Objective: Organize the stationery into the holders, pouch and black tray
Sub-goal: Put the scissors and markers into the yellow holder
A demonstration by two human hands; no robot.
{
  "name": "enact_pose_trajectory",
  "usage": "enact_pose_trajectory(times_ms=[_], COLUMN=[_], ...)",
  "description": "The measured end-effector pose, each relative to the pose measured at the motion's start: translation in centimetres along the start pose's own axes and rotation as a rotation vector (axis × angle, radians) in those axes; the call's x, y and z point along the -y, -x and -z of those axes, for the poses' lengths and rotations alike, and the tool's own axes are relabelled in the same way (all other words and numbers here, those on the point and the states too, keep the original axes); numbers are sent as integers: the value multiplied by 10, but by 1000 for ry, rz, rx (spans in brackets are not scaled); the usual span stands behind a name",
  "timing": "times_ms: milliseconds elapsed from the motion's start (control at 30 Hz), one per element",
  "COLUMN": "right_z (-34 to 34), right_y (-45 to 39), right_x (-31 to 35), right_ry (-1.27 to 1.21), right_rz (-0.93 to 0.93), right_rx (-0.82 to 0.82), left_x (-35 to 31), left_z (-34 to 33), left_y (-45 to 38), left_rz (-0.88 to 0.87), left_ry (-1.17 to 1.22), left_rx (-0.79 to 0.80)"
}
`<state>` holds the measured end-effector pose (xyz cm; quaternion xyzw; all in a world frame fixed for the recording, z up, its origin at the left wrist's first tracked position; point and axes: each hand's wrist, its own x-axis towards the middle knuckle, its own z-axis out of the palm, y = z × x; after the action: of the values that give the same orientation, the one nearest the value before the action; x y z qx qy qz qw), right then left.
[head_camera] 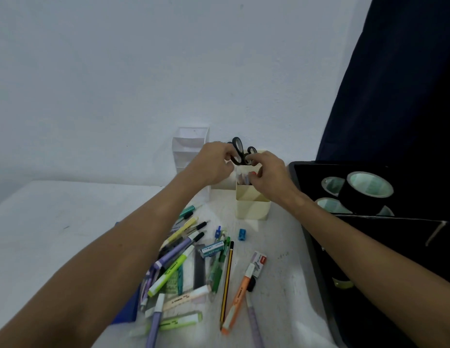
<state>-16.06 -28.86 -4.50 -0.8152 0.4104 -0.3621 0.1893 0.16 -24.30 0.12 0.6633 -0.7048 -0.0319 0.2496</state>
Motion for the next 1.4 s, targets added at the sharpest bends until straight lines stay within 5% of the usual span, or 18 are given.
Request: enact_pose_trajectory(times_ms=[200,367,533,733,1400], right_z=[-27,-66,-103,-132,-134], right_y=[1,12,18,21,23], right_x=[33,57,59,51,43], right_ry=[6,76,244,371,322], right_rz=[177,286,284,239,353], right_rx=[165,484,723,772,869], left_x=[41,77,105,116,109], left_z=[30,37,30,13,-5], left_y=[34,80,118,138,144], left_rz=[148,309,410,425,446], left_ry=[-151,-199,-239,-193,-377], left_rx=[180,427,484,407,609])
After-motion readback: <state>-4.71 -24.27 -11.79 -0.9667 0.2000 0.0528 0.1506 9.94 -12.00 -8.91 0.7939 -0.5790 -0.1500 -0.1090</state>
